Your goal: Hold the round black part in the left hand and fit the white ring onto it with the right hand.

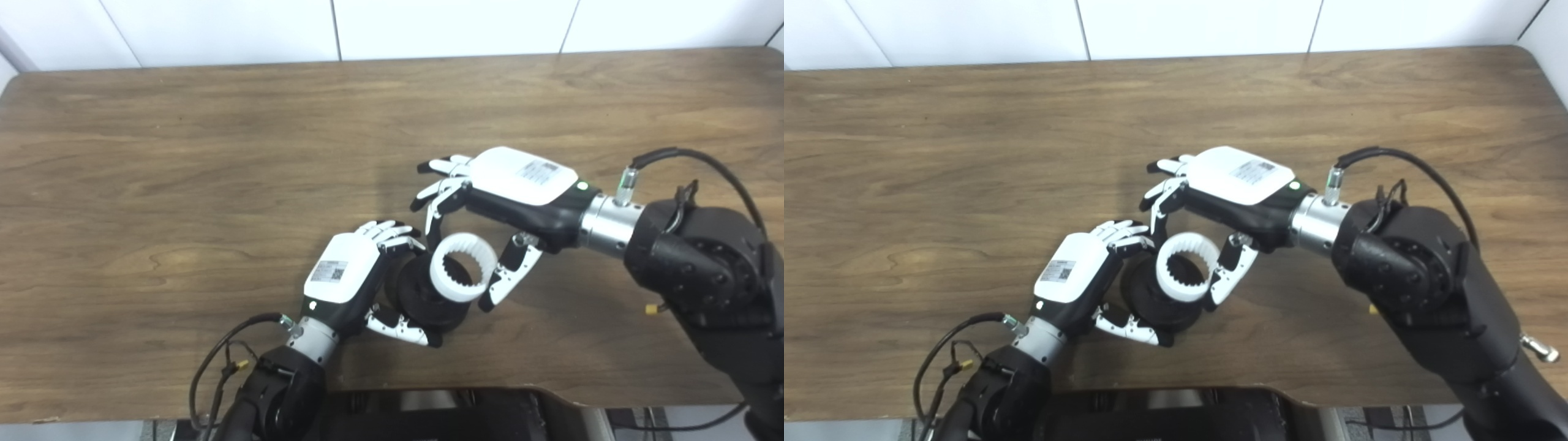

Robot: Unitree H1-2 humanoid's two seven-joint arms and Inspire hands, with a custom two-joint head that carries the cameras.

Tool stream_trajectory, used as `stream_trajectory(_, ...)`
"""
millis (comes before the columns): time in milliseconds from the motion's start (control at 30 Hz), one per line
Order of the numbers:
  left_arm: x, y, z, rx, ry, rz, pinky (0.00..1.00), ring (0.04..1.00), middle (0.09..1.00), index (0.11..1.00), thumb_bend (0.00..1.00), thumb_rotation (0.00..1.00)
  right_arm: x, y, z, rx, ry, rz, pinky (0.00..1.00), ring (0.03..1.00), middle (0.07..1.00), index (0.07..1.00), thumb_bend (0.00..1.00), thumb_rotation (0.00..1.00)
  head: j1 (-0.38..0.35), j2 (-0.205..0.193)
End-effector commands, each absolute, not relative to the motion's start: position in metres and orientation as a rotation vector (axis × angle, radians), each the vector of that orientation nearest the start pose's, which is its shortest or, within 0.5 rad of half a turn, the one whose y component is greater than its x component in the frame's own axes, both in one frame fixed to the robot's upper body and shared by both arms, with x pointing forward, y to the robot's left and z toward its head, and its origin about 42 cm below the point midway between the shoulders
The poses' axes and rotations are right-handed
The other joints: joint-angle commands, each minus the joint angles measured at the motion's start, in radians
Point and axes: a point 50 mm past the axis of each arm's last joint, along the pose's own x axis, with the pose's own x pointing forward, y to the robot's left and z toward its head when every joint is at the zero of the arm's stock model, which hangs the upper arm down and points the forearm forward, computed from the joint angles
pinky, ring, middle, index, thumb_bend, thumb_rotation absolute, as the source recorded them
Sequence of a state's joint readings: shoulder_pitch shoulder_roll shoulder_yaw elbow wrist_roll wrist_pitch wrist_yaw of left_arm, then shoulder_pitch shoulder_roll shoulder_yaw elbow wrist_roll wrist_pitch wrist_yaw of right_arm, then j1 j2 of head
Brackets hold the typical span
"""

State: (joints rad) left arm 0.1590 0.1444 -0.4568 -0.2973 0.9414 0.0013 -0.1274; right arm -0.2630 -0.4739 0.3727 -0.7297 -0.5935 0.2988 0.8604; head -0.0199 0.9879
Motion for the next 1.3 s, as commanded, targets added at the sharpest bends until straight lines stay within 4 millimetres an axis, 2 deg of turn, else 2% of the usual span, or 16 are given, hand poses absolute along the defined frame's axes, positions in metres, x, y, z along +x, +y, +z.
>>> stream_trajectory(0, 0.203, 0.13, 0.12, 0.993, -0.224, -0.489, 0.87, 0.873, 0.822, 0.56, 0.83, 0.2, 0.257, -0.184, 0.284, -1.196, -0.387, 0.851, 1.0, 0.983, 0.832, 0.479, 0.53, 0.14, -0.003, 0.001)
stream_trajectory(567, 0.201, 0.126, 0.121, 0.984, -0.226, -0.487, 0.86, 0.873, 0.823, 0.561, 0.84, 0.18, 0.265, -0.17, 0.267, -1.133, -0.383, 0.866, 1.0, 0.987, 0.833, 0.48, 0.53, 0.14, 0.013, 0.004)
stream_trajectory(1267, 0.2, 0.123, 0.125, 0.979, -0.235, -0.479, 0.86, 0.874, 0.819, 0.563, 0.85, 0.18, 0.267, -0.162, 0.264, -1.161, -0.381, 0.889, 1.0, 0.985, 0.835, 0.48, 0.53, 0.14, 0.013, 0.008)
